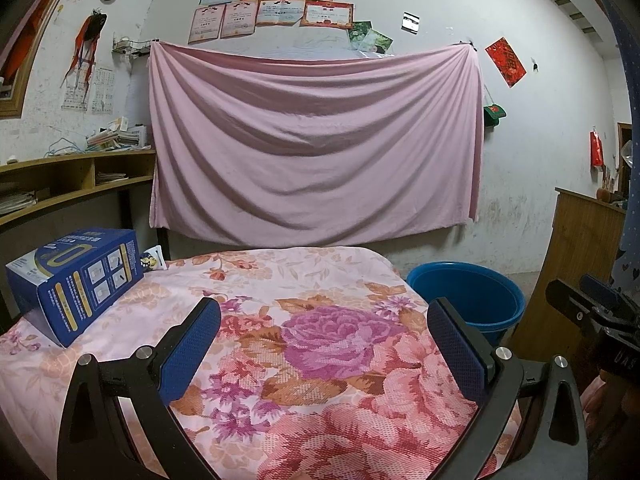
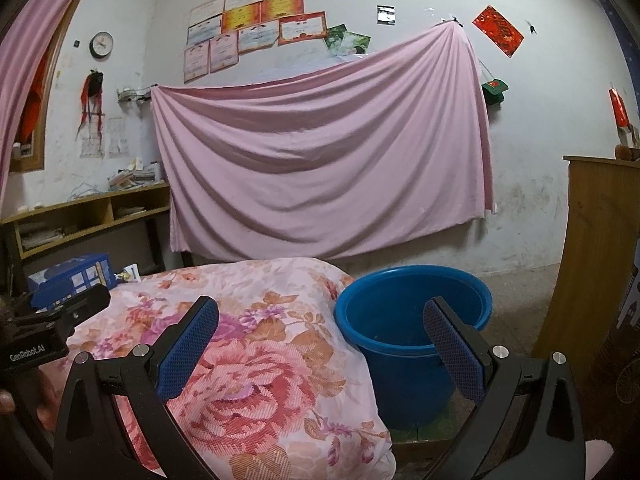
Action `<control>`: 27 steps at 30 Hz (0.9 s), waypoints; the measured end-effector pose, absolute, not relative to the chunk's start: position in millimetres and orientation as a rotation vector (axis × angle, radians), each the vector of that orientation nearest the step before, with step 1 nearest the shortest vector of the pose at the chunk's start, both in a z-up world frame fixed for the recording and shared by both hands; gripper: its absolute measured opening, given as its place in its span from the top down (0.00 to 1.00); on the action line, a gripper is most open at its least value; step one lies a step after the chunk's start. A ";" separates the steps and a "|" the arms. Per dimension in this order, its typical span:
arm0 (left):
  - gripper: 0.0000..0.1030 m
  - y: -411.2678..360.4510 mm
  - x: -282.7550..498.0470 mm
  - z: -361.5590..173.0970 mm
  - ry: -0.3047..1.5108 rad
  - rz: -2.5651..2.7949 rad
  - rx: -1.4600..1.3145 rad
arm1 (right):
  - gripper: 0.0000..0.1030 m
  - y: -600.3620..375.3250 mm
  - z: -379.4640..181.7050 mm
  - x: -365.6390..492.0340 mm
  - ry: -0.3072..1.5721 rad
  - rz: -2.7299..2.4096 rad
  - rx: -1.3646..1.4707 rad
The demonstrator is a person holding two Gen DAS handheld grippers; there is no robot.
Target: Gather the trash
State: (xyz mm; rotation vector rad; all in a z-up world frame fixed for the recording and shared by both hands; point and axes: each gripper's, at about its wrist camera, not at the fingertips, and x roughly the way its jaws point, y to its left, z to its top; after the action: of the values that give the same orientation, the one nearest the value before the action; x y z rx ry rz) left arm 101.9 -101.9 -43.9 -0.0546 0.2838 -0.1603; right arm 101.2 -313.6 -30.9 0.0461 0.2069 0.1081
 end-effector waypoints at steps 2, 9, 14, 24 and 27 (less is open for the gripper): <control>0.02 -101.8 102.5 -44.4 0.285 -0.160 -0.054 | 0.00 -313.1 -30.8 101.4 0.209 0.109 0.044; 0.02 -101.9 102.4 -44.9 0.286 -0.159 -0.052 | 0.00 -312.2 -30.3 102.0 0.209 0.109 0.042; 0.02 -101.7 102.3 -44.9 0.286 -0.159 -0.053 | 0.00 -312.5 -30.6 101.9 0.210 0.110 0.044; 0.02 -101.6 102.5 -44.9 0.286 -0.159 -0.053 | 0.00 -311.6 -30.5 101.7 0.211 0.110 0.044; 0.02 -101.3 102.4 -45.3 0.286 -0.159 -0.054 | 0.00 -312.7 -31.1 102.2 0.211 0.111 0.044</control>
State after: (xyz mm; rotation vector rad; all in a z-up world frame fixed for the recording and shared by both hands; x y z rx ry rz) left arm 102.4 -101.3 -45.3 -0.0538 0.2859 -0.1592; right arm 102.2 -312.7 -31.1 0.0441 0.2108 0.1110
